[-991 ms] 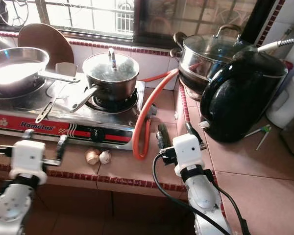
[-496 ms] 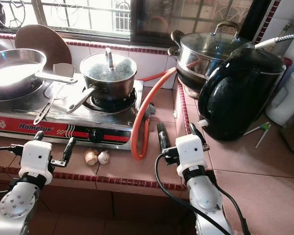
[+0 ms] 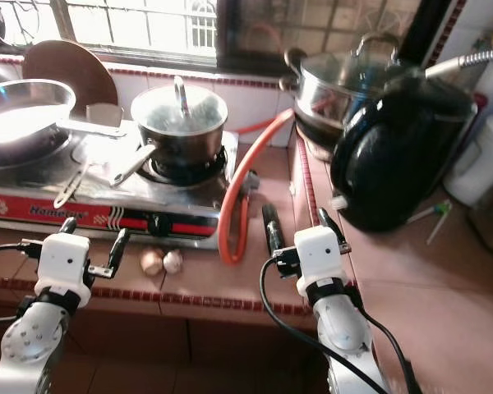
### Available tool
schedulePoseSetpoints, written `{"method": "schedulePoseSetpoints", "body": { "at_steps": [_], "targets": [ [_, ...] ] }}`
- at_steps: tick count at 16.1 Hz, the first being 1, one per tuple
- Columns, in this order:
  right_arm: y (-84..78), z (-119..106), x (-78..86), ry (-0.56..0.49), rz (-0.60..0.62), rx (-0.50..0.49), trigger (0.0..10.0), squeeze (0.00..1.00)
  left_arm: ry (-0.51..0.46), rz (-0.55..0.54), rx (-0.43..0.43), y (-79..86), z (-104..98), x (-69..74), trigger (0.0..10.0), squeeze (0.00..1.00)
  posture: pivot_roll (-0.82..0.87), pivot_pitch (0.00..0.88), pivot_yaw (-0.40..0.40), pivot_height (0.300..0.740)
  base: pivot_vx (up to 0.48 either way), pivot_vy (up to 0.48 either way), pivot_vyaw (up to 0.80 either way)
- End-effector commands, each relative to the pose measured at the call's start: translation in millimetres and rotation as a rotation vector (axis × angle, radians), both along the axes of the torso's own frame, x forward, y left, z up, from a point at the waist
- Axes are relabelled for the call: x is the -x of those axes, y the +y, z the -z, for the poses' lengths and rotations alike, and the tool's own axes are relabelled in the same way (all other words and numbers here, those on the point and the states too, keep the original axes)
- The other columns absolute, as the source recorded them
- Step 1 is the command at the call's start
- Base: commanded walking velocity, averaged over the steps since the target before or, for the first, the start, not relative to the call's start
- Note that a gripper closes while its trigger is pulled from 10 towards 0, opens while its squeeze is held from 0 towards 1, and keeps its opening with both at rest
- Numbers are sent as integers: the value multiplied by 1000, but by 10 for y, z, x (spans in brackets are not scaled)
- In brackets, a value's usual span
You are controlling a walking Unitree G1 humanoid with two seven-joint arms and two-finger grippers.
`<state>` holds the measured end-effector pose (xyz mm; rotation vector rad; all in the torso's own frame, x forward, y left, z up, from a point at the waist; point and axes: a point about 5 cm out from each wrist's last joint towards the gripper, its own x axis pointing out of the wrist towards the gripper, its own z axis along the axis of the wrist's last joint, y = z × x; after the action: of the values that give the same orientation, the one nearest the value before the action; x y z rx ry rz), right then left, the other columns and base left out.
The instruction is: Kitchen organization
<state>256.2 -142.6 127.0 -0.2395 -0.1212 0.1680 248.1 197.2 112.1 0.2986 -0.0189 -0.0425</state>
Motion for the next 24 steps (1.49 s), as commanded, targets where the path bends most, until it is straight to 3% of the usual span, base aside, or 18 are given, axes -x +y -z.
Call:
{"method": "schedulePoseSetpoints", "body": {
  "at_steps": [1, 19, 24],
  "targets": [
    [-49, 6, 4, 0, 22, 4, 10000, 0, 17, 17, 7, -33, 23, -8, 10000, 0, 213, 0, -53, 740, -292, 0, 0],
    [-140, 17, 27, 6, 79, -5, 10000, 0, 44, 56, 35, -98, 54, -58, 10000, 0, 192, 0, -45, 740, -320, 0, 0],
    [-188, 26, 36, 10, 102, -10, 10000, 0, 21, 51, 44, -103, -1, -133, 10000, 0, 185, 0, -41, 740, 0, 0, 0]
  ]
}}
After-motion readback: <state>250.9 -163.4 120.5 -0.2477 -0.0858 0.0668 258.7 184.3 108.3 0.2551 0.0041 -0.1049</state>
